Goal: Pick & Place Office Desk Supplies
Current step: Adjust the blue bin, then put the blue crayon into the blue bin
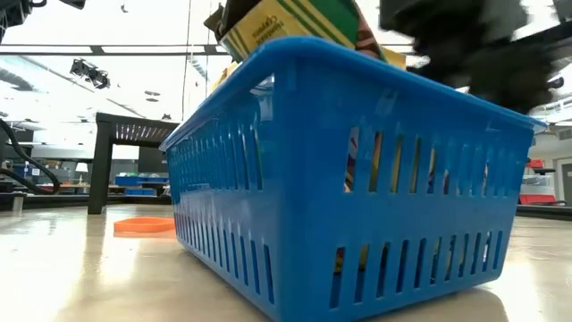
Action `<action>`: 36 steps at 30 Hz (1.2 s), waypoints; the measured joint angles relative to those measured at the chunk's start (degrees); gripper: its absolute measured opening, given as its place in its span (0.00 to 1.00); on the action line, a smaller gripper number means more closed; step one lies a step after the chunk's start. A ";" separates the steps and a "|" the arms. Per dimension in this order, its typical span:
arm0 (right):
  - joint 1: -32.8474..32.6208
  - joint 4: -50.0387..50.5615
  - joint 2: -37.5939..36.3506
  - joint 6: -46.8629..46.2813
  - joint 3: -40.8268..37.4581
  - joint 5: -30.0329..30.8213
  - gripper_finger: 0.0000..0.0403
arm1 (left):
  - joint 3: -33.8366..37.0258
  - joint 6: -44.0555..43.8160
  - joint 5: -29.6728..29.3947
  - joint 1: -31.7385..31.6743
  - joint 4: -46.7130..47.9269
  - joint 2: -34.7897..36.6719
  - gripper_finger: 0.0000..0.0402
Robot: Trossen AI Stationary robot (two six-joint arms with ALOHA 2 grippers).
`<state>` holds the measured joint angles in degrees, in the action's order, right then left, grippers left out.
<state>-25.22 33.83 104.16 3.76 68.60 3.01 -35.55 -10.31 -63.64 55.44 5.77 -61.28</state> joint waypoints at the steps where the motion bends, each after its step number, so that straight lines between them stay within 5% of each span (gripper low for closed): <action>1: -1.44 0.06 -0.04 -0.83 0.00 0.00 0.35 | 0.00 0.03 -0.74 -0.02 -0.02 0.00 0.43; 7: -5.63 -6.58 1.35 -4.12 0.00 2.88 0.03 | 0.00 0.58 -1.02 -0.04 -0.06 0.00 0.43; 30: 1.87 -31.08 7.63 6.29 0.00 -6.92 0.00 | 0.00 0.81 -1.00 -0.04 -0.45 0.17 0.43; 36: 5.36 -26.68 8.35 6.15 0.02 -6.61 0.00 | -0.02 0.70 -1.02 -0.04 -0.37 0.17 0.43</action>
<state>-19.86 7.15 112.51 9.91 68.62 -3.60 -35.57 -9.61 -64.66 55.40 5.41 -61.10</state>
